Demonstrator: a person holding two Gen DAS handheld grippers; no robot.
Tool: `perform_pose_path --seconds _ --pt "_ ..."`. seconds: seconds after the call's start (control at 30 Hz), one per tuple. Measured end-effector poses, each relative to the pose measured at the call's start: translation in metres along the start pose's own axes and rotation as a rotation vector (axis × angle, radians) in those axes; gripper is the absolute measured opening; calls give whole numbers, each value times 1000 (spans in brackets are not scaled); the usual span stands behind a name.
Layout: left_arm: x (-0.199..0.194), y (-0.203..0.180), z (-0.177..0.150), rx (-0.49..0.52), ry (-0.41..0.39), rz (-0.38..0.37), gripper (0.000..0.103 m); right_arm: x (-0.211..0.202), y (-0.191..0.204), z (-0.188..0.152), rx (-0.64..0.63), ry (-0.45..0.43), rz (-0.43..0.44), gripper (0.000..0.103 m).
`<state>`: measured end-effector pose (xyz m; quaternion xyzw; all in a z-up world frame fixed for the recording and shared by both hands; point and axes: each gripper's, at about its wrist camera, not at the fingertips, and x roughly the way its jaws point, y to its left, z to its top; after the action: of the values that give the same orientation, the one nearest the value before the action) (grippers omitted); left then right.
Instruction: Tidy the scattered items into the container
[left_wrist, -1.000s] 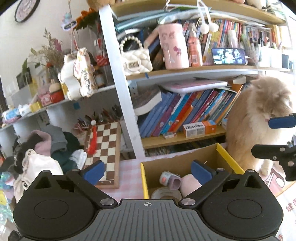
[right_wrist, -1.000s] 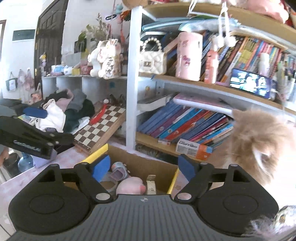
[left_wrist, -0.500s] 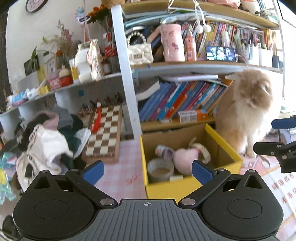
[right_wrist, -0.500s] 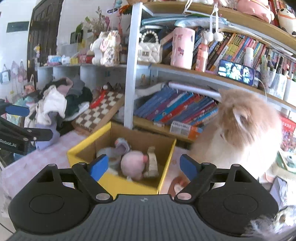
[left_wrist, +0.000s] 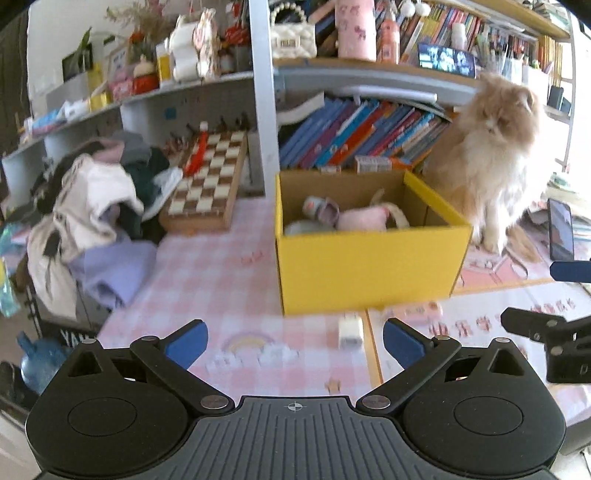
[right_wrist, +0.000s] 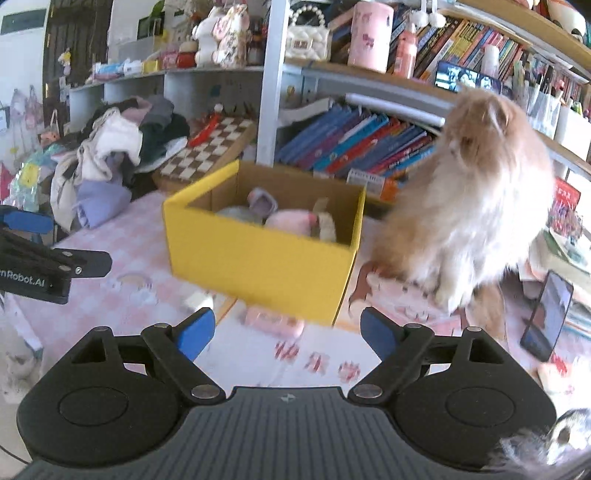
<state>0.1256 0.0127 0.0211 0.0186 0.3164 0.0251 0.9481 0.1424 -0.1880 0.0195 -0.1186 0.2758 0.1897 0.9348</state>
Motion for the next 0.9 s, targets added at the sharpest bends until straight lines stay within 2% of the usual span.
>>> perform_pose_path --seconds 0.17,0.3,0.9 --pt "-1 -10 -25 36 24 28 102 2 12 -23 10 48 -9 86" --pt "1 -18 -38 55 62 10 102 4 17 -35 47 92 13 86" --pt "16 -25 -44 59 110 1 102 16 18 -35 32 141 18 86"
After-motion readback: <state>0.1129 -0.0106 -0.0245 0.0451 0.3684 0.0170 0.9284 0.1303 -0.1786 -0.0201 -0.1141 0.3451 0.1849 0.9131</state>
